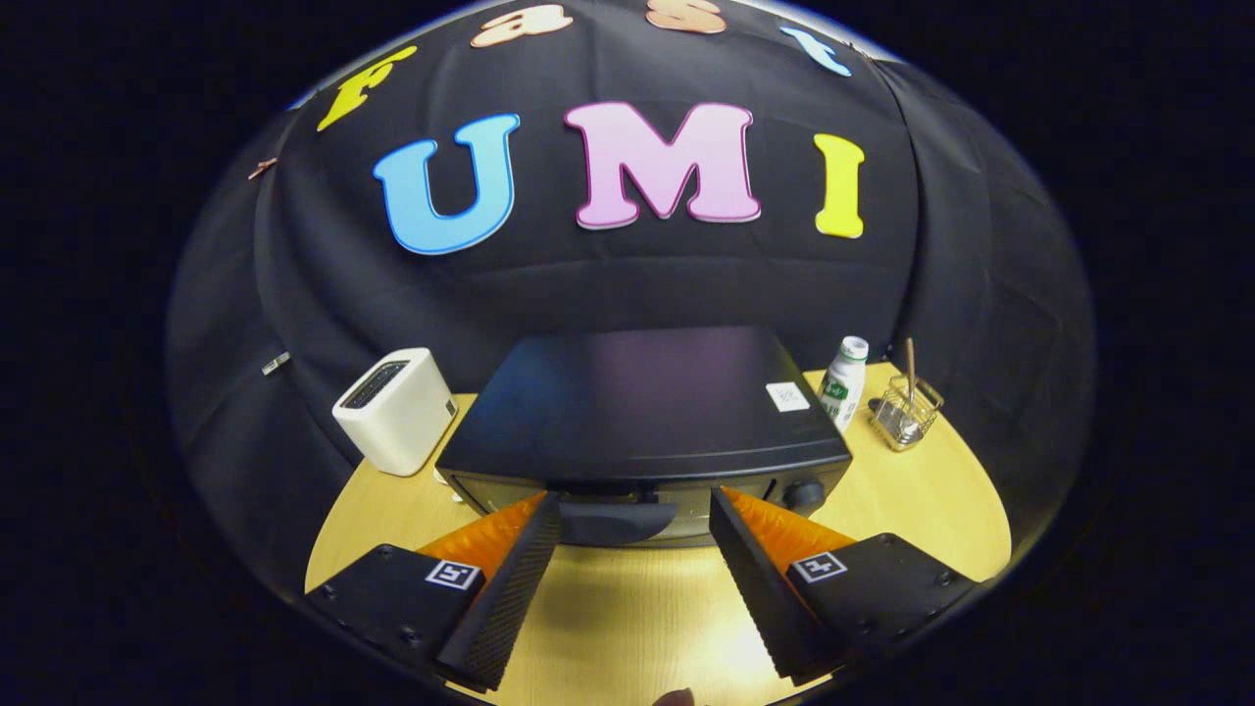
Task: Open the toaster oven, put the food inside, and close the toaster oven door.
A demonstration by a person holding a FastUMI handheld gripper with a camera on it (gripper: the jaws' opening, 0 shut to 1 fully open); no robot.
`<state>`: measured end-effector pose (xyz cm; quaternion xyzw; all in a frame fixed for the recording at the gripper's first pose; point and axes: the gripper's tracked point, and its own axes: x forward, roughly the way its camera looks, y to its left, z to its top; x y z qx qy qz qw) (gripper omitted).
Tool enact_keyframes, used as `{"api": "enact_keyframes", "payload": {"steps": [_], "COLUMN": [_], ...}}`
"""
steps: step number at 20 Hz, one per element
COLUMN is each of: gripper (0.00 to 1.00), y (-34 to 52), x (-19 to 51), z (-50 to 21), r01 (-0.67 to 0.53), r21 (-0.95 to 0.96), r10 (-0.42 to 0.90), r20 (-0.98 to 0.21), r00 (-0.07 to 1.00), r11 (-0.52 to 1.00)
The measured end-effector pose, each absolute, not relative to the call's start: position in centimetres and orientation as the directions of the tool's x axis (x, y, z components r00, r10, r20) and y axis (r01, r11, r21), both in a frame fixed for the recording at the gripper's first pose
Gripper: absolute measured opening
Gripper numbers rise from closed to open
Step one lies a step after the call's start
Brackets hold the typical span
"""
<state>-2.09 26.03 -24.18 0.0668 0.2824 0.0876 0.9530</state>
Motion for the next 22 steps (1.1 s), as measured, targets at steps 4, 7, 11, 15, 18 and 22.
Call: {"api": "enact_keyframes", "payload": {"steps": [4, 7, 11, 15, 18, 22], "gripper": [0.99, 0.99, 0.99, 0.98, 0.98, 0.98], "y": [21.7, 18.2, 13.7, 9.5, 6.7, 4.3], "x": [-2.4, -2.8, -3.5, -4.1, -4.4, -5.5], "z": [-18.6, -14.5, -10.0, -5.8, -2.7, -1.3], "r01": [-0.161, -0.163, -0.158, -0.139, -0.120, -0.099], "r21": [0.121, 0.097, 0.099, 0.105, 0.079, 0.102], "r10": [0.197, 0.185, 0.178, 0.156, 0.128, 0.108], "r20": [-0.405, -0.324, -0.259, -0.185, -0.108, -0.083], "r00": [0.893, 0.928, 0.949, 0.970, 0.986, 0.991], "r11": [0.980, 0.982, 0.983, 0.985, 0.990, 0.990]}}
